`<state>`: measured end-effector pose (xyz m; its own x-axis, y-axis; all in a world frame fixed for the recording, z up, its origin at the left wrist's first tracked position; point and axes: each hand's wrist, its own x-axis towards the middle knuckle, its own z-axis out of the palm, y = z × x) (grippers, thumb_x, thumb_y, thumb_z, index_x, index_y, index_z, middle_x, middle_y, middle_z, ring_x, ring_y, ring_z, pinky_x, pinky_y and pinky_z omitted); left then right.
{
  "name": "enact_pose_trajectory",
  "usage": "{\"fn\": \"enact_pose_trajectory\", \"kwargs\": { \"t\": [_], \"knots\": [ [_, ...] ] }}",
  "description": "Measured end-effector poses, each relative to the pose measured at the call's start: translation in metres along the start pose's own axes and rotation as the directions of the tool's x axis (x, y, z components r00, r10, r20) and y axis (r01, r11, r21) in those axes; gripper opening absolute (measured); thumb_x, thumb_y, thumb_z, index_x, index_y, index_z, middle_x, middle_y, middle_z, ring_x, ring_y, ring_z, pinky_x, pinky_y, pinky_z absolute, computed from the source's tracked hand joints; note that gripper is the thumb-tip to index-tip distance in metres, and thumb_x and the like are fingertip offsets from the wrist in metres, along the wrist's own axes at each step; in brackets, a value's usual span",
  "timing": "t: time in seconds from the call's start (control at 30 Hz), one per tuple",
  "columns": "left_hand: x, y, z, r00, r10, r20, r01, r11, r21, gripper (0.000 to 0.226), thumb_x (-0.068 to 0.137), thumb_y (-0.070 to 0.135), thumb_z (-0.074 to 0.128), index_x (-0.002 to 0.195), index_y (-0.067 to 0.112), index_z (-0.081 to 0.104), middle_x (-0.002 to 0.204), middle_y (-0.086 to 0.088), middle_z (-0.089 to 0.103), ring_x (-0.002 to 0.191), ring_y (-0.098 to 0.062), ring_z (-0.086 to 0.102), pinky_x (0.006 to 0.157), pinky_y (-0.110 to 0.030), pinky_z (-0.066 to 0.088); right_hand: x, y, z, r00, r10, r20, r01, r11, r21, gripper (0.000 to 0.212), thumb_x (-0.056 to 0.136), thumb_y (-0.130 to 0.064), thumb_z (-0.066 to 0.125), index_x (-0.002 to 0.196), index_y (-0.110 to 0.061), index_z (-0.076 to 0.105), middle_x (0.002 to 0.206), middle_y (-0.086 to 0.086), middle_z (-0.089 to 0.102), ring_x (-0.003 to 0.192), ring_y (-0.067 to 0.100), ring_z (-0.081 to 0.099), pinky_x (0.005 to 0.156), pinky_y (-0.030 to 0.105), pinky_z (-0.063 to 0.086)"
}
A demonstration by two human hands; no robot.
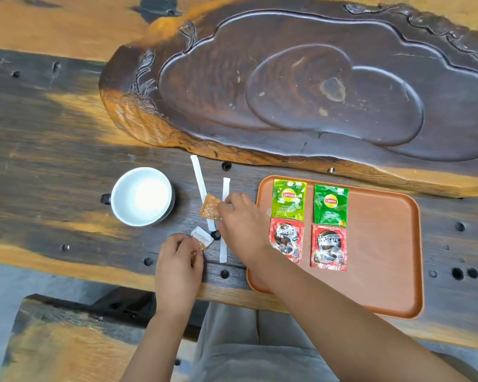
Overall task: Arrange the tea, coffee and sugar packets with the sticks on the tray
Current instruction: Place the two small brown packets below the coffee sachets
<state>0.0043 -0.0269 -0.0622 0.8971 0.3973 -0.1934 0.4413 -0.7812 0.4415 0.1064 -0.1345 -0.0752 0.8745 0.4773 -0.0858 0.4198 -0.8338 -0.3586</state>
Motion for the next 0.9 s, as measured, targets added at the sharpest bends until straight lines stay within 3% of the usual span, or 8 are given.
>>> {"fn": "enact_pose_trajectory", "kwargs": {
  "t": [0.07, 0.13, 0.23, 0.3, 0.47, 0.6, 0.83, 0.9],
  "knots": [
    [-0.001, 0.003, -0.005, 1.000, -0.017, -0.026, 0.015, 0.998, -0.056, 0.009, 0.074, -0.001, 0.064, 0.079, 0.007, 0.063, 0.091, -0.006, 0.057, 0.088, -0.024, 0.053, 0.077, -0.037, 0.046, -0.002, 0.003, -0.002, 0.999, 0.003, -0.036, 0.003, 0.984, 0.176, 0.014, 0.061, 0.000, 0.073, 0.070, -0.006, 0.065, 0.075, 0.007, 0.063, 0.071, 0.027, 0.059, 0.050, 0.027, 0.044],
    [-0.002, 0.008, -0.012, 0.997, 0.006, -0.076, -0.013, 0.995, -0.101, 0.011, 0.074, -0.002, 0.065, 0.079, 0.007, 0.064, 0.092, -0.005, 0.058, 0.088, -0.024, 0.055, 0.077, -0.037, 0.047, -0.007, 0.009, -0.013, 0.998, 0.013, -0.065, 0.010, 0.941, 0.339, 0.005, 0.072, 0.001, 0.065, 0.074, -0.004, 0.064, 0.082, 0.009, 0.063, 0.080, 0.028, 0.058, 0.065, 0.037, 0.051],
    [-0.006, 0.022, -0.020, 0.990, 0.110, -0.090, -0.122, 0.981, -0.148, 0.012, 0.075, -0.001, 0.065, 0.080, 0.009, 0.065, 0.095, -0.003, 0.060, 0.092, -0.018, 0.055, 0.086, -0.019, 0.040, -0.029, 0.033, -0.040, 0.988, 0.058, -0.142, 0.017, 0.878, 0.479, 0.005, 0.076, -0.003, 0.066, 0.077, -0.007, 0.064, 0.091, 0.008, 0.066, 0.090, 0.022, 0.056, 0.082, 0.018, 0.039],
    [-0.011, 0.034, -0.014, 0.967, 0.254, -0.031, -0.256, 0.954, -0.157, 0.006, 0.078, 0.006, 0.061, 0.081, 0.011, 0.064, 0.100, 0.001, 0.060, 0.095, -0.012, 0.052, 0.089, -0.009, 0.032, -0.055, 0.060, -0.058, 0.983, 0.072, -0.168, 0.014, 0.887, 0.462, 0.002, 0.078, -0.010, 0.065, 0.078, -0.008, 0.066, 0.095, 0.006, 0.067, 0.093, 0.020, 0.056, 0.085, 0.014, 0.036],
    [-0.030, 0.061, 0.022, 0.786, 0.599, 0.152, -0.586, 0.800, -0.128, 0.009, 0.079, 0.014, 0.052, 0.084, 0.015, 0.059, 0.101, 0.000, 0.061, 0.092, -0.017, 0.054, 0.082, -0.028, 0.041, -0.133, 0.123, -0.079, 0.977, 0.063, -0.202, 0.004, 0.948, 0.319, 0.012, 0.082, -0.018, 0.060, 0.078, -0.008, 0.067, 0.095, 0.004, 0.068, 0.092, 0.022, 0.057, 0.081, 0.029, 0.046],
    [-0.036, 0.071, 0.040, 0.740, 0.635, 0.219, -0.636, 0.768, -0.077, 0.014, 0.081, 0.016, 0.050, 0.082, 0.012, 0.063, 0.100, -0.003, 0.065, 0.092, -0.018, 0.053, 0.083, -0.030, 0.039, -0.173, 0.144, -0.074, 0.990, 0.004, -0.139, 0.028, 0.974, 0.226, 0.011, 0.086, -0.021, 0.057, 0.084, -0.012, 0.063, 0.099, 0.004, 0.068, 0.096, 0.021, 0.055, 0.077, 0.036, 0.049],
    [-0.038, 0.077, 0.044, 0.708, 0.637, 0.306, -0.666, 0.746, -0.010, 0.018, 0.079, 0.021, 0.048, 0.080, 0.015, 0.065, 0.100, -0.001, 0.068, 0.097, -0.016, 0.053, 0.082, -0.031, 0.047, -0.199, 0.151, -0.057, 0.997, -0.074, -0.029, 0.077, 0.987, 0.139, 0.010, 0.087, -0.019, 0.054, 0.088, -0.012, 0.061, 0.107, 0.005, 0.067, 0.101, 0.023, 0.057, 0.080, 0.032, 0.048],
    [-0.040, 0.077, 0.044, 0.698, 0.642, 0.319, -0.674, 0.738, -0.011, 0.015, 0.078, 0.021, 0.051, 0.079, 0.016, 0.065, 0.104, -0.001, 0.068, 0.102, -0.014, 0.049, 0.087, -0.030, 0.042, -0.202, 0.151, -0.055, 0.998, -0.059, -0.013, 0.060, 0.989, 0.136, 0.011, 0.087, -0.020, 0.054, 0.086, -0.012, 0.062, 0.110, 0.006, 0.066, 0.105, 0.024, 0.057, 0.082, 0.032, 0.048]
  ]
}}
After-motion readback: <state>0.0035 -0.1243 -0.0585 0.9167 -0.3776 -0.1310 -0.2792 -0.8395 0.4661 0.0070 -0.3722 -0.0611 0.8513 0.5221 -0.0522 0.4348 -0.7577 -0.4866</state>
